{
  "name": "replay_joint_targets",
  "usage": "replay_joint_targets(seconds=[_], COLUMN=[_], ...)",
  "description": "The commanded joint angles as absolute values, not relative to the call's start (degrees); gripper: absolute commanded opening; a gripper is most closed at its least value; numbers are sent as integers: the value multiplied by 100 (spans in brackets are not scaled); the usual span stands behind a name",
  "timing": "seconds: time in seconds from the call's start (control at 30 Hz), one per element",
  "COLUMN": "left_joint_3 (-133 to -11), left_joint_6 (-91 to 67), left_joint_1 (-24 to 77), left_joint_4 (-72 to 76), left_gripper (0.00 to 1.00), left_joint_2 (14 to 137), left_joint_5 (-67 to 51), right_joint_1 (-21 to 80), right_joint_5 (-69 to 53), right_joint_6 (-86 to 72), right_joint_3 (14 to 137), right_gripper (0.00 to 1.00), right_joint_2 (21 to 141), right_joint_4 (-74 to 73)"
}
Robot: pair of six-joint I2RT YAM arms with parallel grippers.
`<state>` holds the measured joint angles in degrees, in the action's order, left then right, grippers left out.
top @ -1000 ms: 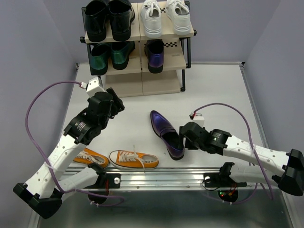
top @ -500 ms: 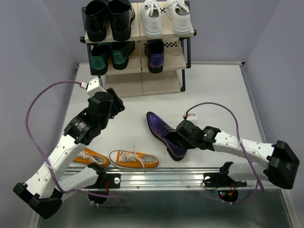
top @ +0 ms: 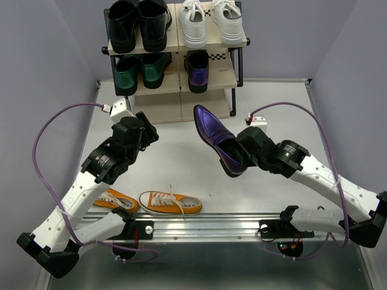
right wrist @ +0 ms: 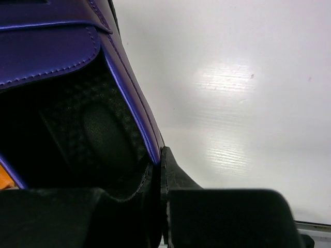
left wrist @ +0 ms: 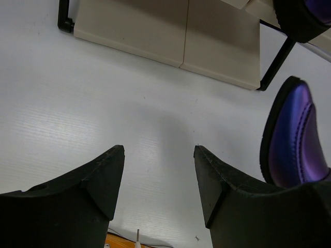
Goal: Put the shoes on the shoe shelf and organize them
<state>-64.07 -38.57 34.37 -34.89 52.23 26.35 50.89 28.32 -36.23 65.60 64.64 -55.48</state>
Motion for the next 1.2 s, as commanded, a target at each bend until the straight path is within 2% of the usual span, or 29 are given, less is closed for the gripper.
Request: replay_joint_targets(seconds=[0.0,0.43,0.77,1.17], left_joint_3=[-6548,-6557,-6618,-6601], left_joint_6=[-3753,-3727,-3709,-3726], left_joint_1=[3410,3401,3401,3401], left_joint_4=[-3278,-3366,-3471,-3480], left_gripper=[67,67,67,67], left_joint_2=[5194,5080,5036,4983], left_joint_5=[2733,2839,2900,2883], right_joint_1=[4896,3841,3103,2892], right_joint_5=[3585,3885,3568,3612], right_joint_6=[-3454,-2796,-2487,-2794], right_joint_3=[7426,9105,9983,11354], right_gripper=[1,1,1,1], right_joint_2=[6389,7189,8085,9193], right_joint_4=[-5730,-5617,-4984,-4658])
